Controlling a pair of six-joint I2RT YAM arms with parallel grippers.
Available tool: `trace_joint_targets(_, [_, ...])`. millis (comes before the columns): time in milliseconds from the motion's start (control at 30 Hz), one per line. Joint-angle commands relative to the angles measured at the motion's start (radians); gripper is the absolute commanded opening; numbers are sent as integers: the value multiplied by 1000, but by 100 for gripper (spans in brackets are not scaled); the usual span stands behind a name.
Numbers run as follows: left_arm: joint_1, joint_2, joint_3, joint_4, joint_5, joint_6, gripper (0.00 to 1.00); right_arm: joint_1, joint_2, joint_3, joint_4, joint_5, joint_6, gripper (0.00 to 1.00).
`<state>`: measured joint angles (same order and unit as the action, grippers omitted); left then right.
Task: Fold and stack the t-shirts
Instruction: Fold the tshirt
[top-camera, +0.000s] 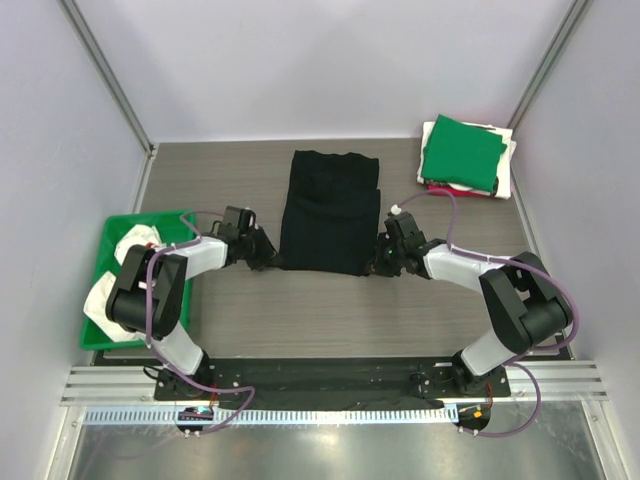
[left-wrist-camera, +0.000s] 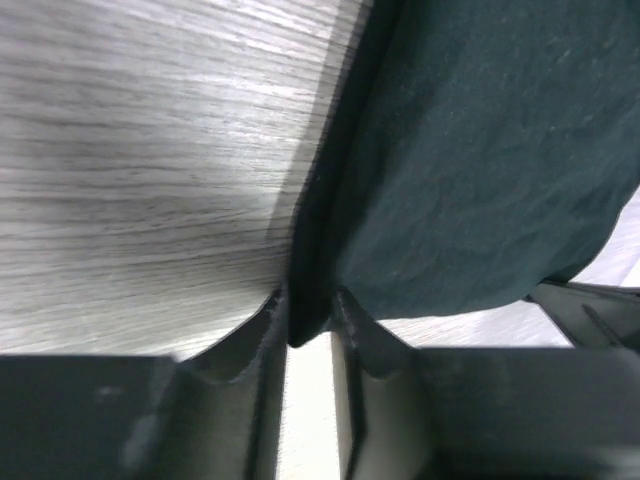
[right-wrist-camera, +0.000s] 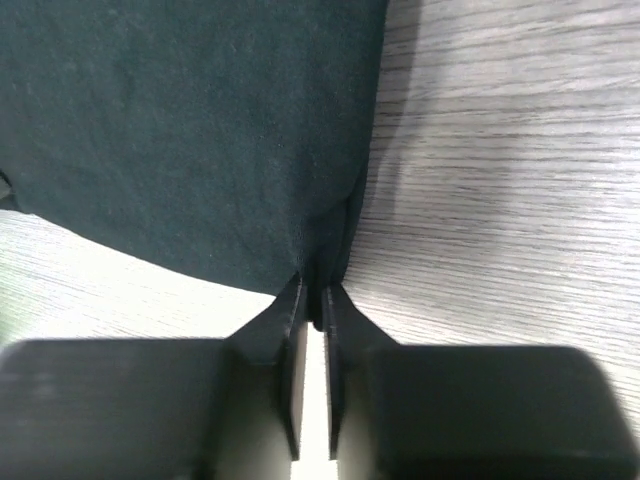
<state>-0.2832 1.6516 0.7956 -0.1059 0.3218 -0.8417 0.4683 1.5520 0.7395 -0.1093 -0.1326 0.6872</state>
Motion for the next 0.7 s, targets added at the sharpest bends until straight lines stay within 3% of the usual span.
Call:
trace_joint_targets(0, [-14,17,-10,60,-4,-16,17,-2,-15,-15,48,18,2,12])
trace_joint_targets(67, [-19,13,-12,61,-7,-20,4,-3,-24,-17,49,18,0,2])
trace_joint_targets(133, [-27,-9,-15,48,-10,-33,1,-2,-35,-14,34,14,2,1])
trace_joint_targets(300, [-86,-140,-27,-101,-75,-22,0,-2,-142,-45,-39,-12,23,1])
trace_joint_targets(467, [-157,-380,-98,-254,-119,-51,0,23,-315,-92,-186,-30,49,1])
trace_joint_targets(667, [-270,-712,-98,-501,-197,-117,0,159,-565,-103,-392,4,167,1])
